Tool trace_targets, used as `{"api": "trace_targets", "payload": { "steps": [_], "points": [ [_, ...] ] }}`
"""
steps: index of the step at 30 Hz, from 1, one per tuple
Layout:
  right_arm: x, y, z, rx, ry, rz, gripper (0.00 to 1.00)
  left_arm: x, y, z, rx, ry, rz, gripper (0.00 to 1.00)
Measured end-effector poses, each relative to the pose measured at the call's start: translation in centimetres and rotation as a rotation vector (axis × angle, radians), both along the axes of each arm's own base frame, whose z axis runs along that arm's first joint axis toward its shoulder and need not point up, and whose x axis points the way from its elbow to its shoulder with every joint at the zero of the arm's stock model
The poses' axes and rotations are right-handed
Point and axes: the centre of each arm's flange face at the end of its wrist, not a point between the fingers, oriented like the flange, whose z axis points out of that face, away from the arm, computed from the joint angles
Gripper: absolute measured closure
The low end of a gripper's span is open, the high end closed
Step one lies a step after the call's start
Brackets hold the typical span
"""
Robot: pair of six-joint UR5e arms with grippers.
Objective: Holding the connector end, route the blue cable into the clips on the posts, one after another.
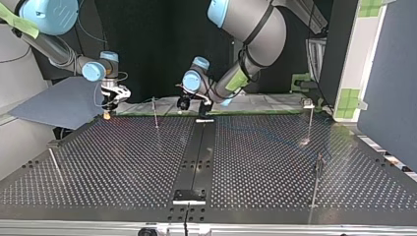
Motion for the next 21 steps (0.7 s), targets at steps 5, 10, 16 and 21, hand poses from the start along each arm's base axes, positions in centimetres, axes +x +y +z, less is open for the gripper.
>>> {"api": "trace_targets", "payload": {
  "steps": [5, 10, 16, 21],
  "points": [
    [-0.1, 0.0, -0.1, 0.003, 0.002, -0.004, 1.0, 0.4, 0.7, -0.1, 0.043, -0.013, 0.037, 0.99],
    [-0.3, 0.0, -0.2, 0.012, 0.005, -0.017, 1.0, 0.5, 1.1, -0.1, 0.09, -0.025, 0.069, 0.99],
    [-0.7, 0.3, -1.1, 0.037, 0.022, -0.039, 1.0, 0.3, 1.2, -0.1, 0.142, -0.052, 0.104, 0.99],
    [-1.3, 0.7, -3.2, 0.078, 0.066, -0.077, 1.0, 0.7, 1.8, 0.0, 0.19, -0.071, 0.135, 0.99]
  ]
}}
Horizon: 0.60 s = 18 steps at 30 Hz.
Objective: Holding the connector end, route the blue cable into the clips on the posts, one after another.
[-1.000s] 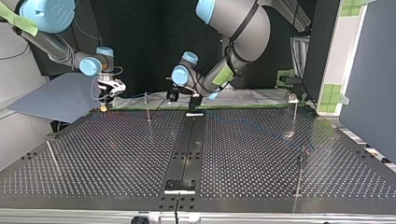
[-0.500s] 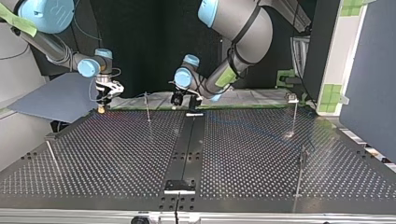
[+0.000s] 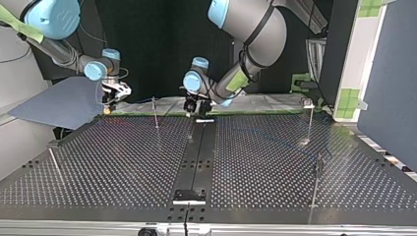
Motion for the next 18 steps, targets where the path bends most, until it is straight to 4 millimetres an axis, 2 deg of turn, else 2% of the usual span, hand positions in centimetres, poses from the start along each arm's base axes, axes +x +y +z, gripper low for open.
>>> {"api": "trace_targets", "payload": {
  "steps": [4, 18],
  "points": [
    [-0.4, -0.2, -0.8, 0.007, 0.02, -0.036, 1.0, 0.2, 0.2, 0.0, 0.021, -0.009, 0.003, 0.99],
    [-1.0, -1.5, -0.4, -0.015, 0.019, -0.073, 1.0, 0.4, 0.6, 0.1, 0.021, -0.015, 0.035, 0.99]
  ]
}}
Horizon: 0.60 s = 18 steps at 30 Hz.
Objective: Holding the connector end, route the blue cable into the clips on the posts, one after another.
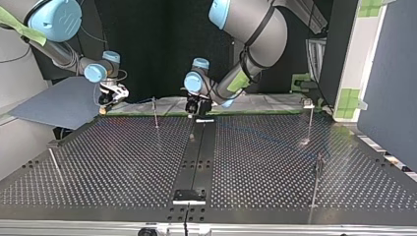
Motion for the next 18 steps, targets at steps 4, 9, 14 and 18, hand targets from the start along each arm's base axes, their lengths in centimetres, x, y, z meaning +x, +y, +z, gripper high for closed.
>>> {"api": "trace_targets", "payload": {
  "steps": [4, 9, 14, 18],
  "points": [
    [0.0, -0.2, 0.1, -0.003, 0.0, 0.0, 1.0, 0.2, 0.4, 0.1, 0.023, -0.009, 0.034, 0.99],
    [-0.1, -0.6, 0.3, -0.01, -0.005, -0.004, 1.0, 0.3, 0.9, 0.1, 0.059, -0.02, 0.073, 0.99],
    [-0.2, -1.1, 0.6, -0.019, -0.02, -0.012, 1.0, 0.5, 1.3, 0.2, 0.083, -0.032, 0.11, 0.99],
    [-0.2, -1.4, 0.8, -0.027, -0.031, -0.019, 1.0, 0.6, 1.5, 0.2, 0.087, -0.04, 0.138, 0.99]
  ]
}}
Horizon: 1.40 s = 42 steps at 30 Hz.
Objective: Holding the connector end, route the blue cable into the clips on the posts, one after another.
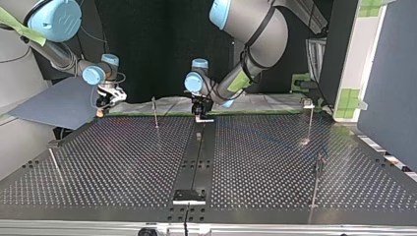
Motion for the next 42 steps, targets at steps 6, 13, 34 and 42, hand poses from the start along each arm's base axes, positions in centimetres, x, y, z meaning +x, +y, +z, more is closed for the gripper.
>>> {"api": "trace_targets", "payload": {
  "steps": [6, 13, 34, 42],
  "points": [
    [0.0, -0.2, 0.1, -0.005, -0.004, 0.002, 1.0, -0.1, -0.1, -0.1, 0.001, 0.008, -0.019, 0.99],
    [0.3, -0.1, 0.1, -0.003, -0.006, 0.014, 1.0, -0.4, -0.3, -0.3, 0.003, 0.032, -0.049, 0.91],
    [2.1, 1.1, -0.5, 0.057, 0.016, 0.045, 1.0, -2.5, -3.4, -0.4, -0.066, 0.085, -0.239, 0.0],
    [2.8, 1.4, -0.6, 0.068, 0.025, 0.058, 1.0, -3.9, -3.9, -1.0, -0.013, 0.147, -0.319, 0.0]
  ]
}}
